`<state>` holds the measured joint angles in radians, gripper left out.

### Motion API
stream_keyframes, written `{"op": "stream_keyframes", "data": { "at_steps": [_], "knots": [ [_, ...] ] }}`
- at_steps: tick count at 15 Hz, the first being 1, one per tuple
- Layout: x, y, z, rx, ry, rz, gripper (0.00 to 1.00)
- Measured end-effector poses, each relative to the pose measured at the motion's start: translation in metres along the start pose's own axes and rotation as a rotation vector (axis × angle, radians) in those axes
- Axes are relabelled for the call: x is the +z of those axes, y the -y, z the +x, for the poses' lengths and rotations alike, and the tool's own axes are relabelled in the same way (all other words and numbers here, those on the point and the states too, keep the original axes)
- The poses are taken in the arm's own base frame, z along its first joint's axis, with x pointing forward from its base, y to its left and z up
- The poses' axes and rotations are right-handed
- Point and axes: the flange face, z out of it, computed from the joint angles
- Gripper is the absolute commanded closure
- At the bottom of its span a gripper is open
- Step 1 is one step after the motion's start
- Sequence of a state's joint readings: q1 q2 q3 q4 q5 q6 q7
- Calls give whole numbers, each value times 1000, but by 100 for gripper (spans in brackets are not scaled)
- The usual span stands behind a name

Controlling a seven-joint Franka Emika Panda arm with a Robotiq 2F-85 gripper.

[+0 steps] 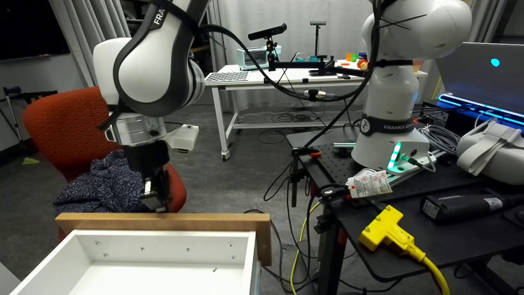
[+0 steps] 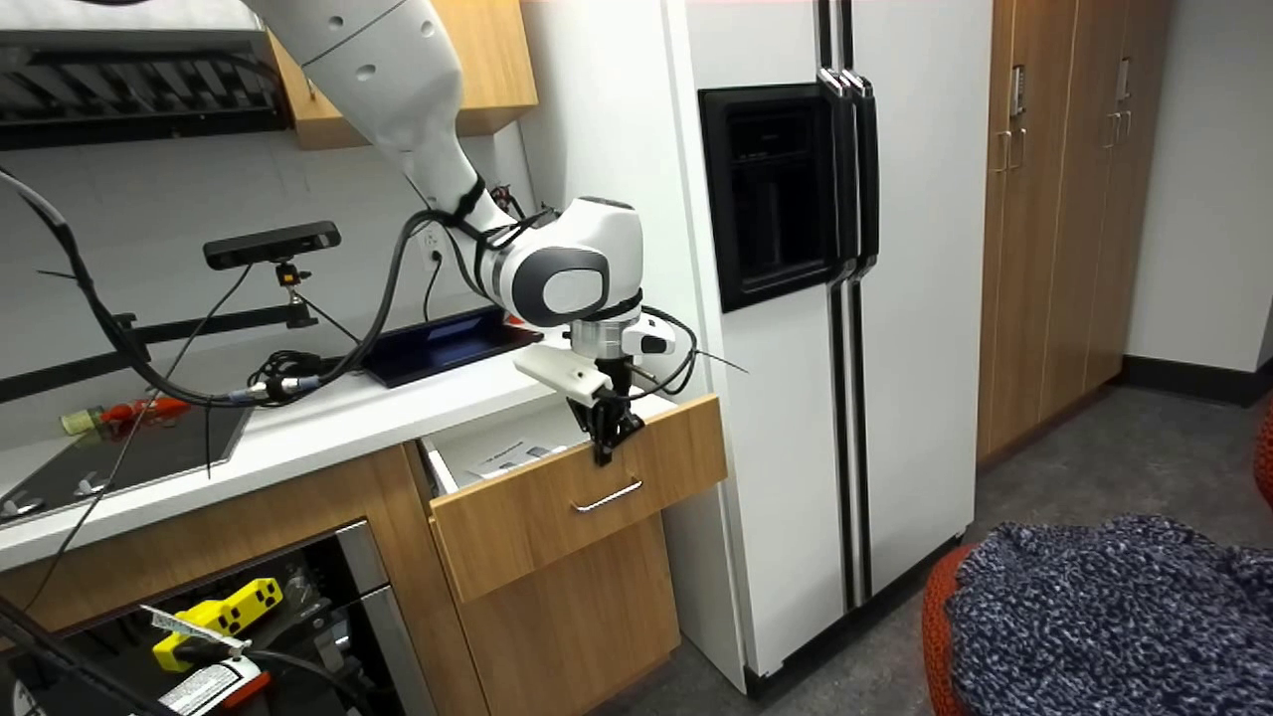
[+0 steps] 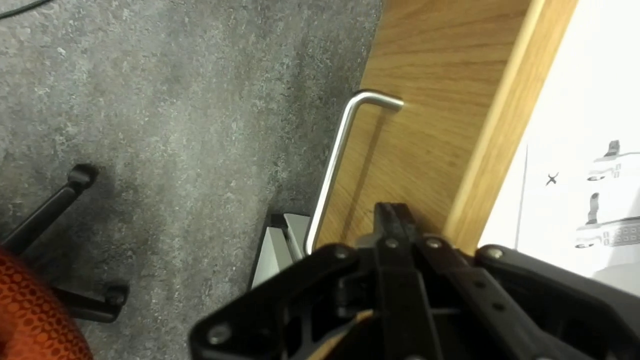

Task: Close the open drawer

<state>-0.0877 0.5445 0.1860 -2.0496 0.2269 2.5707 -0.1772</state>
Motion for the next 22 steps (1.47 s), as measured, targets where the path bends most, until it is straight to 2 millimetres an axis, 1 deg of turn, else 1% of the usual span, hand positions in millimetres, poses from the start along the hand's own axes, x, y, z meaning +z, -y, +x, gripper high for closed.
{"op": "stream_keyframes", "data": {
  "at_steps": [5,9,16,19,22],
  "knots": [
    [0,13,2,-64,11,60,100],
    [-2,22,1,-136,53,129,100],
    [-6,36,1,-163,141,190,100],
    [-15,31,4,-168,128,181,100],
    [-31,11,2,-181,114,126,100]
  ]
}}
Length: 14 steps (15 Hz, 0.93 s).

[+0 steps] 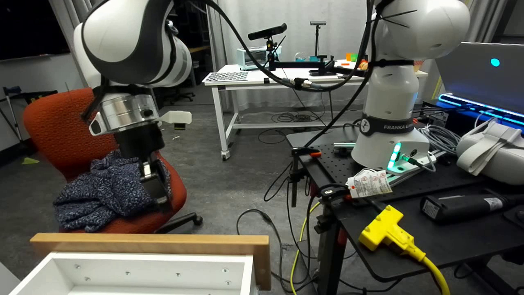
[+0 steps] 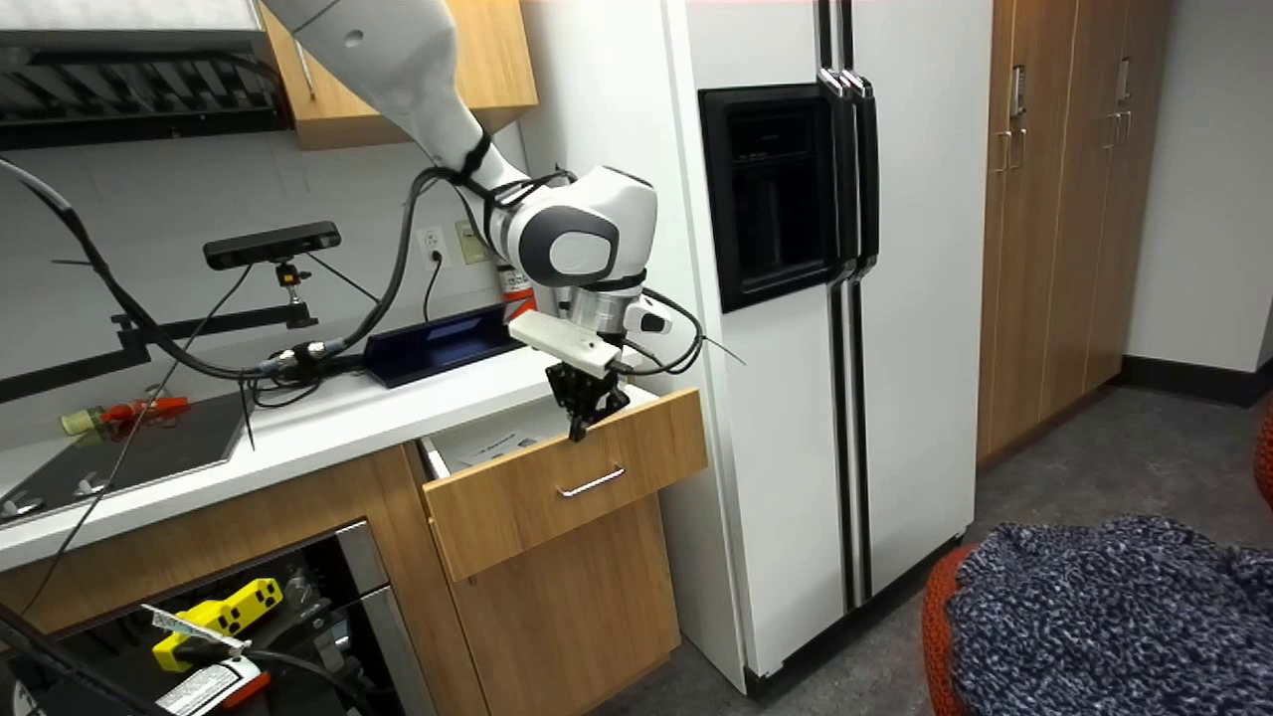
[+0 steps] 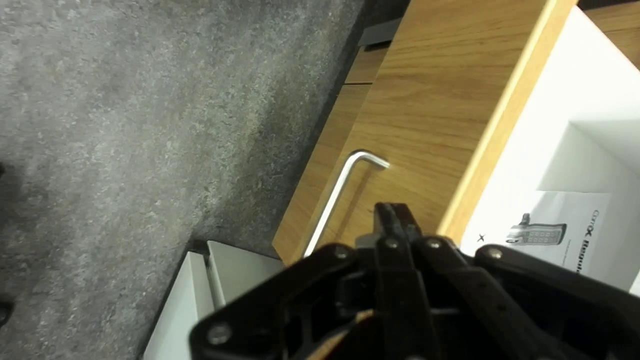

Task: Close the open drawer

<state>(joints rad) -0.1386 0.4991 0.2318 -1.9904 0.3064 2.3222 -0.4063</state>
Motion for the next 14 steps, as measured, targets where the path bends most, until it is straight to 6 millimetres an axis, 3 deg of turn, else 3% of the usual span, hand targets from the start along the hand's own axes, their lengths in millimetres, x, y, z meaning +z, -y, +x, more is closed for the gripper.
{"op": "stream_keyframes", "data": {
  "at_steps": [3,5,10,14],
  "knots": [
    [-24,-26,-28,-19,20,-113,100],
    [-28,-33,-35,-22,17,-141,100],
    [-17,-57,-49,-50,-11,-239,100],
    [-11,-61,-53,-80,-27,-280,100]
  ]
}}
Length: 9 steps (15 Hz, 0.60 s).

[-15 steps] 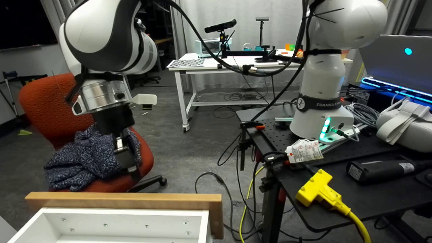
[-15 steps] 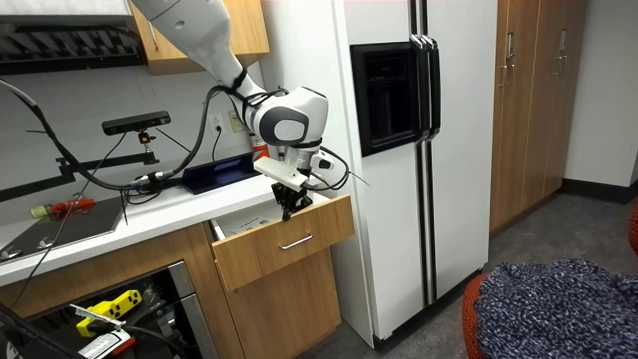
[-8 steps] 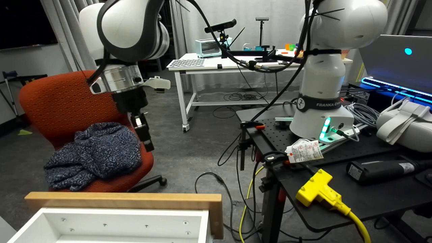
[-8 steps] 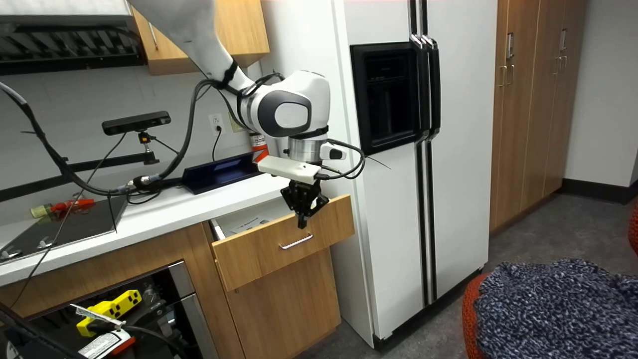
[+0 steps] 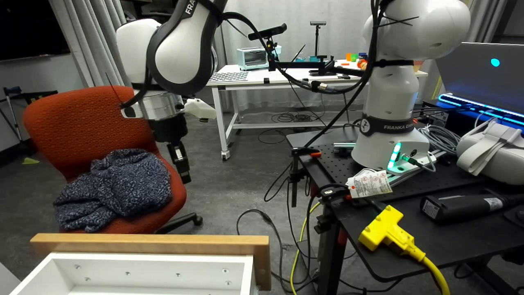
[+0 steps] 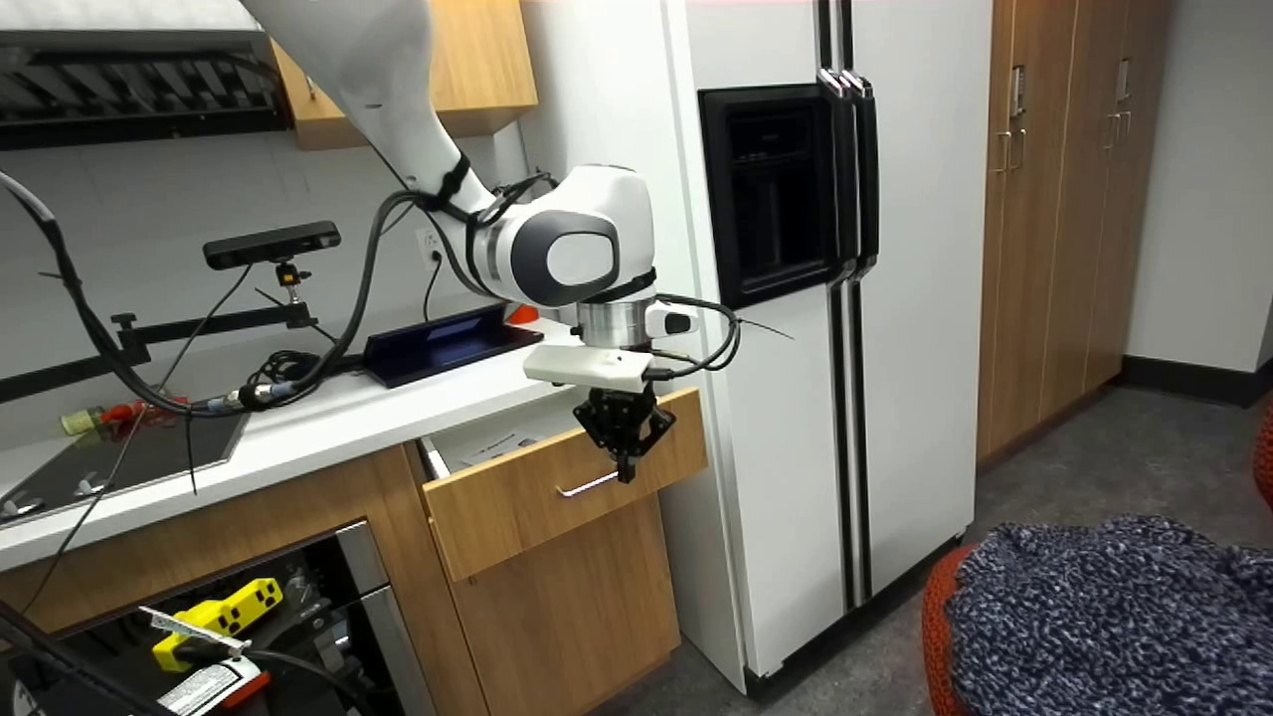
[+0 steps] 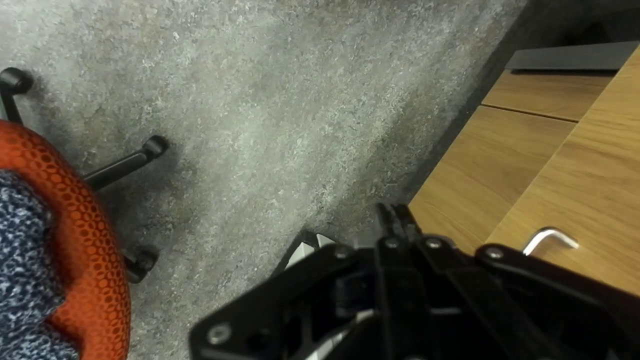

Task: Close the open drawer

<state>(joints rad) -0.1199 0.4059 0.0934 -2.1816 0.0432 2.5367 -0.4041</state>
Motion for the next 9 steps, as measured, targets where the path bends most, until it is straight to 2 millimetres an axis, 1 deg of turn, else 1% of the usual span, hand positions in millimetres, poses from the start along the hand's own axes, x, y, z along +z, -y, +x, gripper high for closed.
{"op": "stream_keyframes", "data": {
  "at_steps": [3,9],
  "knots": [
    [1,10,4,-22,-23,-12,100],
    [0,44,18,-78,-55,-8,100]
  ]
}}
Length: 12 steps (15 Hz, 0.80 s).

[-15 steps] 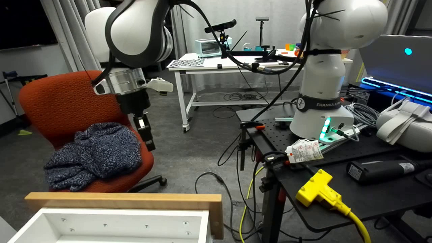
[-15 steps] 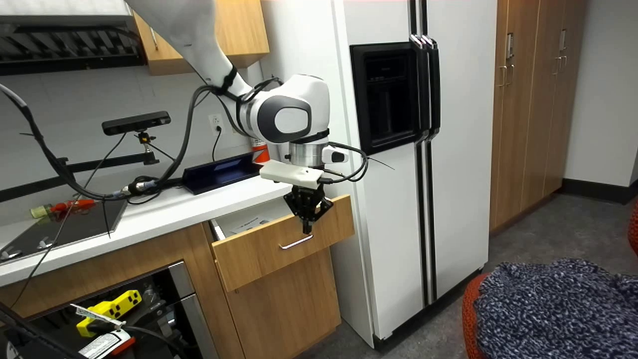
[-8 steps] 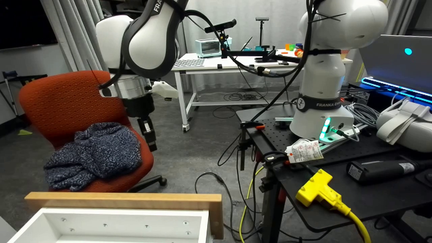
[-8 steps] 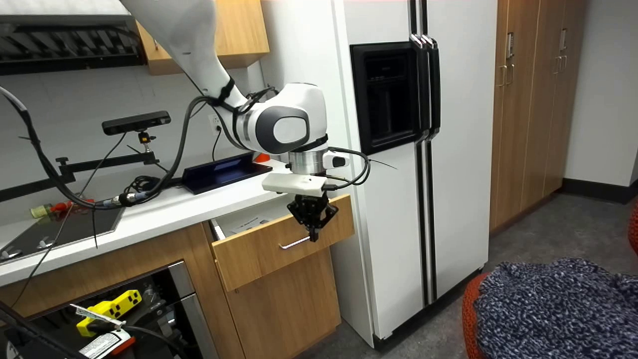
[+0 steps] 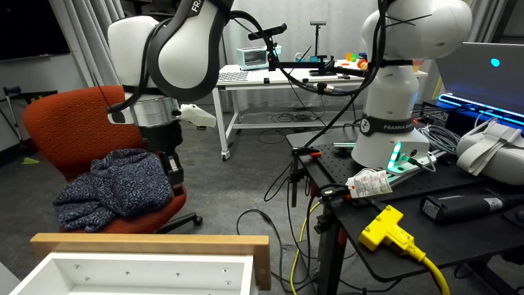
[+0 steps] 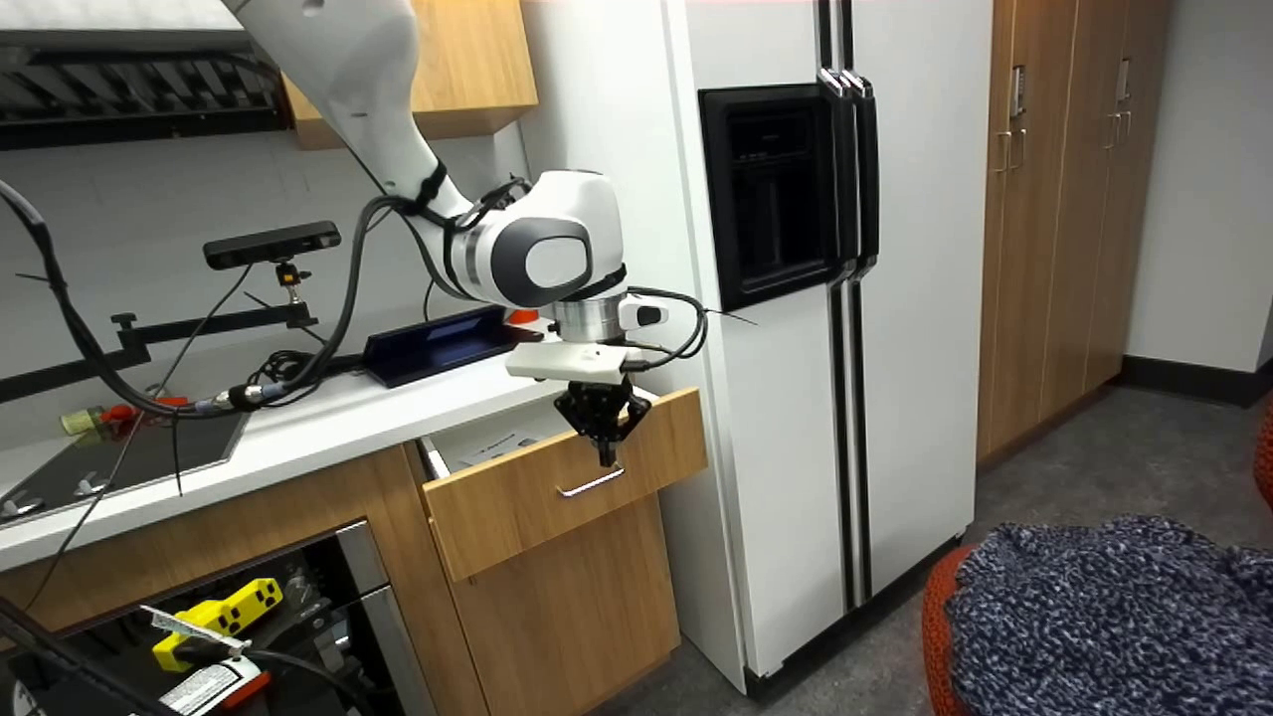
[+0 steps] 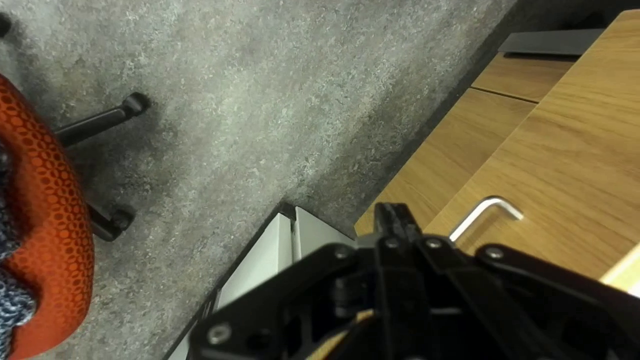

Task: Close the open drawer

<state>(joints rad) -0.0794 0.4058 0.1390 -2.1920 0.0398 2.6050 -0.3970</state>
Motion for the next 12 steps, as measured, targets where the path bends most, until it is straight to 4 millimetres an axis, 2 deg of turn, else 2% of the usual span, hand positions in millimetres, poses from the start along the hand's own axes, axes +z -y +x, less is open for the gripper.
{"op": "stream_keyframes", "data": {
  "at_steps": [6,12],
  "knots": [
    [0,20,7,-28,-6,15,99],
    [1,22,8,-32,-5,15,99]
  ]
}}
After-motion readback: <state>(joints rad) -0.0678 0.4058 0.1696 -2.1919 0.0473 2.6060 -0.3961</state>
